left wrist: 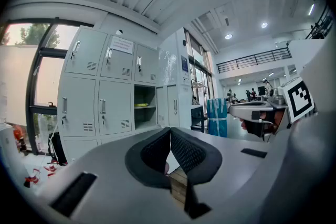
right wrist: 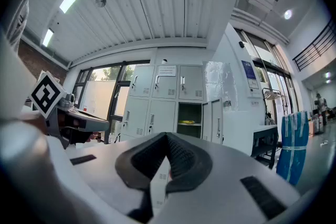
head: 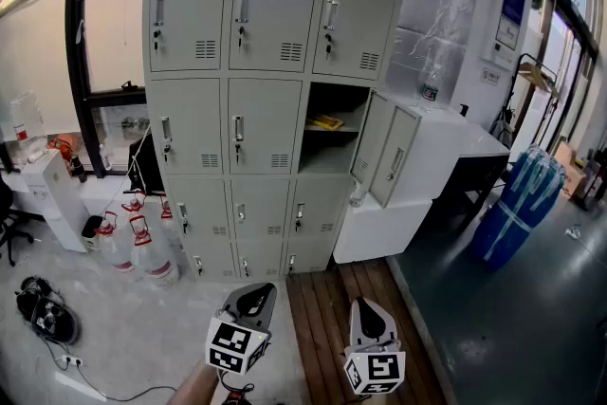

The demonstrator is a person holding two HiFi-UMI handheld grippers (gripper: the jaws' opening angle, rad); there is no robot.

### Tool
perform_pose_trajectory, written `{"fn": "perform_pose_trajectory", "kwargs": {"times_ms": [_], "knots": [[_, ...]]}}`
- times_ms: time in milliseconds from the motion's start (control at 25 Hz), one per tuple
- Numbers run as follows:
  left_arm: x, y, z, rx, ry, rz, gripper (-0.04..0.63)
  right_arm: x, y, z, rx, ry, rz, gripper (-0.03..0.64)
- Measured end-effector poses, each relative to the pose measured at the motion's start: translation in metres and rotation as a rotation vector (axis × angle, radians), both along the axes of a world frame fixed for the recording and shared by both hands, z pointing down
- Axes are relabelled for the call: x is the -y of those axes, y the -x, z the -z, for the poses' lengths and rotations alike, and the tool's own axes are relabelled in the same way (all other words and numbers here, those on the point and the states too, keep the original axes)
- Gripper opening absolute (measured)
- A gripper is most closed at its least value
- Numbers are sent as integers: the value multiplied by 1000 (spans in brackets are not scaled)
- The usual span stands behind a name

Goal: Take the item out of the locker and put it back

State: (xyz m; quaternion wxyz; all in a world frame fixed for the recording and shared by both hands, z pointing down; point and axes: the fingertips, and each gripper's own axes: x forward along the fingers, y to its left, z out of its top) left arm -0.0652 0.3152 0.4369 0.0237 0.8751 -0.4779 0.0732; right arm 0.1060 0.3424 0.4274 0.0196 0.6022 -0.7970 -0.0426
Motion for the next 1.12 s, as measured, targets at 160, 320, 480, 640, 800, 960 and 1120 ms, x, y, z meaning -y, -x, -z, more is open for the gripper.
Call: {"fn": "perform_pose_trajectory", "kwargs": {"times_ms": [160,320,480,640,800,960,1120], "knots": [[9,-5,-2,2,-7,2,23,8,-9,0,15,-1,-8,17],[17,-11,-3,-2,-3,1,23,15,-16,-6,21,14,-18,17],[26,-19,-5,-1,3,-2,23,25,-23,-8,8,16,-19,17],[45,-24,-10,6,7,-2,23,43,-29,-9,13,11,-20,17],[79,-28,-14,3,5,0,23,73,-29,-12,5,1,-9,17],[129,-35,-20,2,-4,-3,23,120,-30,-18,-10,-12,-5,17],[198,-47,-18,7,-14,-31,23,189,-37,-16,-15,-24,-23,17]]}}
